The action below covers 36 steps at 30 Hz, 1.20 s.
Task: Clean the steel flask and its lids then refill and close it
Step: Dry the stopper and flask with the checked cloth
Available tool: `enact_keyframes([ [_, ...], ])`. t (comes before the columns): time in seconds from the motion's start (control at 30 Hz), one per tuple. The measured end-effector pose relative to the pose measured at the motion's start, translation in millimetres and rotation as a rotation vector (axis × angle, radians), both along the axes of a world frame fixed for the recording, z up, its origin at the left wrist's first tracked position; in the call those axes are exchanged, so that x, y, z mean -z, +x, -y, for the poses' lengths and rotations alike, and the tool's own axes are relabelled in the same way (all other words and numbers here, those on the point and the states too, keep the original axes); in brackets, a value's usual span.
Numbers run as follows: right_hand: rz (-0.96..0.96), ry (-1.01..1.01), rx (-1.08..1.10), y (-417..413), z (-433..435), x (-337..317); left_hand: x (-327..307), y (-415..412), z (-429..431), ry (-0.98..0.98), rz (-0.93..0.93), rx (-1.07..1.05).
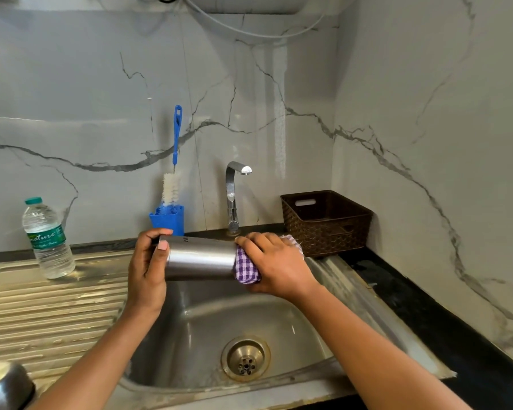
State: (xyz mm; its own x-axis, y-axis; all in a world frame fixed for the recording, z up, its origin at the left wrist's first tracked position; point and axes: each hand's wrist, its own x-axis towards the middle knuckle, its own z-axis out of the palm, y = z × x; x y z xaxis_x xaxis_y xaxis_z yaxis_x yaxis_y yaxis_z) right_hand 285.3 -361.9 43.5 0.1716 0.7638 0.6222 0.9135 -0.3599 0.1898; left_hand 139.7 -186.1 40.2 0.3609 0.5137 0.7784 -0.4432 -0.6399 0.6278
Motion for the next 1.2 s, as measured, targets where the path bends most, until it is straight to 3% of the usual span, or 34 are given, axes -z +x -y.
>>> enact_keyframes([
  [0.07, 0.11, 0.094, 0.044, 3, 2, -1, -4, 0, -1, -0.084, -0.059, 0.066],
  [0.2, 0.333, 0.157, 0.166, 3, 7, -2, -3, 5, -8, -0.571, -0.389, 0.201],
  [0.27, 0.389, 0.146, 0.178, 2, 6, 2, 0, 8, -5, -0.635, -0.484, 0.141],
  [0.4, 0.404, 0.106, 0.138, 1, 3, 6, 2, 10, -7, -0.663, -0.442, 0.078],
  [0.5, 0.302, 0.079, 0.067, -7, -1, 1, 0, 9, -2, -0.531, -0.324, 0.021],
  [0.67, -0.07, -0.074, -0.071, -31, -20, -7, 5, 5, 11, -0.179, -0.18, 0.101],
  [0.87, -0.42, -0.214, -0.072, 9, 19, -23, 4, -2, -2, -0.075, -0.064, 0.043],
  [1.07, -0.138, -0.145, -0.117, -26, -7, -14, 4, -1, 7, -0.02, -0.056, 0.104],
  [1.13, -0.178, -0.137, -0.135, -29, -13, -17, 3, -3, 3, -0.014, -0.046, 0.106],
  [1.2, -0.357, -0.176, -0.137, -20, -4, -22, 4, -5, -2, -0.01, -0.041, 0.092],
])
